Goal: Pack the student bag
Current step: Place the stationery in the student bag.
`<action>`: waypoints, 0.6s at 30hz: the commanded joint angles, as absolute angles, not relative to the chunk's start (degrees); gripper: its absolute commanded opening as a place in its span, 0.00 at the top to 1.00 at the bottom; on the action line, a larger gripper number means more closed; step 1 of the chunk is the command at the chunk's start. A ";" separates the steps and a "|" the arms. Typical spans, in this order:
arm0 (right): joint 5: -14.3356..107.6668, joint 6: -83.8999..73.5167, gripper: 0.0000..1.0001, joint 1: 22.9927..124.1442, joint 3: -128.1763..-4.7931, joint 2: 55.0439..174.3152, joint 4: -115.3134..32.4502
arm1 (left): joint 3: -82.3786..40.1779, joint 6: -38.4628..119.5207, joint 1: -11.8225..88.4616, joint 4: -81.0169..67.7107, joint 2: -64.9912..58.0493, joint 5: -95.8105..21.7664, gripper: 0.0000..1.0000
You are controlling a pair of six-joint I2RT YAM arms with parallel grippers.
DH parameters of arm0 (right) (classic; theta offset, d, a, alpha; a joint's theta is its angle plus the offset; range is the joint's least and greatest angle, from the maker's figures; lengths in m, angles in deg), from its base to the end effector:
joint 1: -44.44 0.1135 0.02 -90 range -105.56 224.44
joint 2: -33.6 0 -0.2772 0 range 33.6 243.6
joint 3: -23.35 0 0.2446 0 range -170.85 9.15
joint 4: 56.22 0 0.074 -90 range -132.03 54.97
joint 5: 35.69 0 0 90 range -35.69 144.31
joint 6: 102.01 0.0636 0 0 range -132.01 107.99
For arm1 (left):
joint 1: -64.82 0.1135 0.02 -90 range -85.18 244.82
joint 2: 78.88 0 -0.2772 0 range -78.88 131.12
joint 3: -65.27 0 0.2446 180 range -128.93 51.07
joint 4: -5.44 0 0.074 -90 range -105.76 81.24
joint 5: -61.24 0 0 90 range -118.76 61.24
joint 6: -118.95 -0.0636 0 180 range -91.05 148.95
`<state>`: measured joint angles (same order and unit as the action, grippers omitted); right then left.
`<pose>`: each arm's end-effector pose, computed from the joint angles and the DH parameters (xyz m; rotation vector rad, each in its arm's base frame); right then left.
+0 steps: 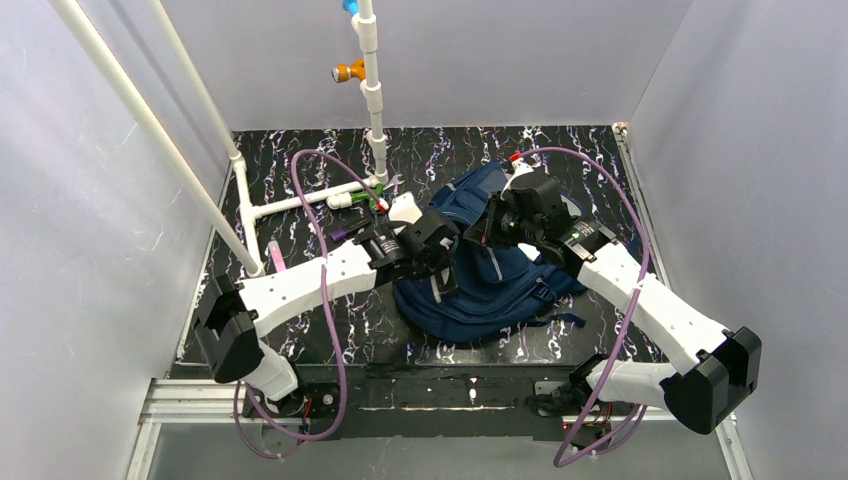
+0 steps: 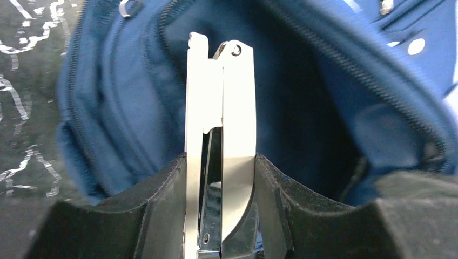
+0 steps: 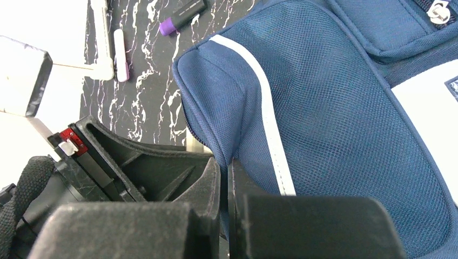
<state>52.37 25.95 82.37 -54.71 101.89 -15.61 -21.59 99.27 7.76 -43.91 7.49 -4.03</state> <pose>0.2169 0.1717 0.3420 -0.0208 2.2202 0.8046 0.2038 -0.2656 0.2930 -0.4712 2.3511 -0.5717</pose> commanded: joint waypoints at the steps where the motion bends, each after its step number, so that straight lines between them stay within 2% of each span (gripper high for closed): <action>1: 49.91 29.25 0.99 82.41 -56.39 98.72 -25.47 | -26.14 103.32 7.70 -39.19 8.94 -0.43 0.67; 8: 48.91 30.30 0.99 82.37 -55.77 98.73 -25.77 | -31.49 106.74 8.72 -35.45 16.66 2.22 0.65; 12: 50.39 30.71 0.99 82.41 -54.92 96.88 -25.69 | -29.35 111.72 10.09 -27.15 17.66 2.79 0.64; 13: 50.92 30.79 0.99 82.39 -54.53 96.41 -25.68 | -29.38 113.41 10.37 -25.71 18.08 2.92 0.62; 18: 52.00 30.91 0.99 82.41 -54.60 96.17 -25.67 | -28.18 117.71 11.66 -20.29 19.34 0.36 0.42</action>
